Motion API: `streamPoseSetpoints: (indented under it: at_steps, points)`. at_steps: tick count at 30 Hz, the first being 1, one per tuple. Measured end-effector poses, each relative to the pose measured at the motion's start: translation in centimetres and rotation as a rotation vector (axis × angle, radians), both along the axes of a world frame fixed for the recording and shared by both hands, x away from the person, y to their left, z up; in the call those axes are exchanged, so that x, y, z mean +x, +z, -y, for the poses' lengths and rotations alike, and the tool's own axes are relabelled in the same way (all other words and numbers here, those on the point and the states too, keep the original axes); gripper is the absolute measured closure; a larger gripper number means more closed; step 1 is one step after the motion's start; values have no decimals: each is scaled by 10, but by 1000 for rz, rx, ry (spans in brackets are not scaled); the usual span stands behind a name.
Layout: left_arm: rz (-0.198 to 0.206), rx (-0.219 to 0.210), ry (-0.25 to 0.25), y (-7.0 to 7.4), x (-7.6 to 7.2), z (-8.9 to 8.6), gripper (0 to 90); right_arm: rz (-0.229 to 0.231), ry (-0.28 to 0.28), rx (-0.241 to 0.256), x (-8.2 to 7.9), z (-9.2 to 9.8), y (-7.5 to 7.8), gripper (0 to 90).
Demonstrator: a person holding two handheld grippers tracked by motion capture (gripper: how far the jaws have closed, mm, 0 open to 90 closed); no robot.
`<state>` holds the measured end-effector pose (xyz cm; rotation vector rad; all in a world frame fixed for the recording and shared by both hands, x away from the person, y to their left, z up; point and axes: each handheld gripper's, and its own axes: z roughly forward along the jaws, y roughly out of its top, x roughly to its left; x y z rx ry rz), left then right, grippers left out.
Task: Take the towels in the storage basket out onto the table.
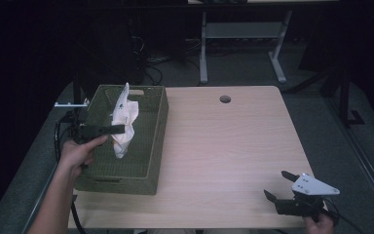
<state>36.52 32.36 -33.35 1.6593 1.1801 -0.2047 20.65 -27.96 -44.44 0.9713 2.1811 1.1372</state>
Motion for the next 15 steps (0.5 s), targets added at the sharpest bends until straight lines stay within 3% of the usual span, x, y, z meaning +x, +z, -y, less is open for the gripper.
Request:
streamPoseSetpoints:
  at_steps: [15]
  points:
    - [41,10,-59,18,1,24,748,3,1,2,0,-1,0,137]
